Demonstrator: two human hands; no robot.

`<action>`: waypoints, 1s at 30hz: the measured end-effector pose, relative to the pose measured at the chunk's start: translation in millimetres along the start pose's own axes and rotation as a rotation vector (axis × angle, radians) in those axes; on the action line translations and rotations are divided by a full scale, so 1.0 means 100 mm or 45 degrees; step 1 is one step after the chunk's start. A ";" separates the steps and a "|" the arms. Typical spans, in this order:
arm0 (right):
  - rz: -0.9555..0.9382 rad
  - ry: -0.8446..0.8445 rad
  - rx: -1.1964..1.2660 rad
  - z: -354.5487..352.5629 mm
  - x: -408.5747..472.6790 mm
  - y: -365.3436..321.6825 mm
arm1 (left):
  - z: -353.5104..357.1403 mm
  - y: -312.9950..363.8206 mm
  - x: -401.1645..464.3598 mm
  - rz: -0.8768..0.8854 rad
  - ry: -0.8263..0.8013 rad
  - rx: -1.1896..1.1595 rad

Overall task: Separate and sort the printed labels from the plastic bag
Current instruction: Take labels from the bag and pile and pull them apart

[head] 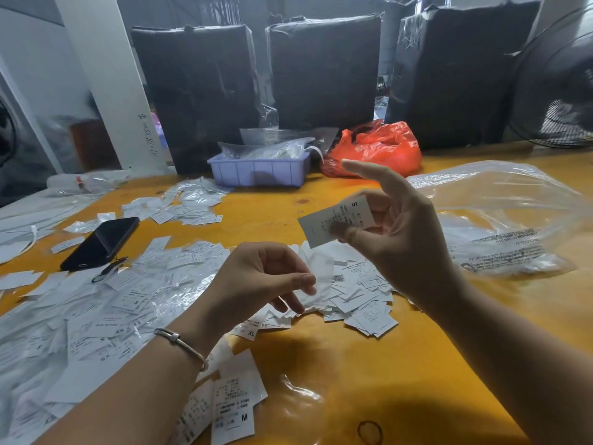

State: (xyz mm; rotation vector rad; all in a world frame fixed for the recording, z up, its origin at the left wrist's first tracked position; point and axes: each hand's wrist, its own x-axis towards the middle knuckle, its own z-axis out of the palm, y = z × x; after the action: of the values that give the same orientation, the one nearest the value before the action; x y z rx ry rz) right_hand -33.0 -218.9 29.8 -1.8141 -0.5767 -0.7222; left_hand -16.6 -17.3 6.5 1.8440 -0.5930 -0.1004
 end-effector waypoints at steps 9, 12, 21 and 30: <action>-0.033 -0.062 -0.087 0.02 -0.02 0.03 | -0.01 0.00 -0.01 -0.004 -0.031 -0.012; -0.051 -0.088 -0.081 0.03 -0.02 0.04 | -0.01 0.00 0.00 0.000 -0.033 -0.015; -0.044 -0.197 -0.190 -0.04 0.00 0.05 | -0.02 -0.02 0.00 -0.008 -0.034 0.006; -0.012 -0.380 -0.238 0.02 -0.03 0.06 | -0.01 -0.06 0.02 -0.038 -0.030 0.018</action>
State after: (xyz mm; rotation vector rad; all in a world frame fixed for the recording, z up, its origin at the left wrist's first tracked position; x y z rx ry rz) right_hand -30.7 -219.0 23.4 -2.1140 -0.7328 -0.5278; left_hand -13.0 -16.3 2.0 1.8681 -0.5839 -0.1380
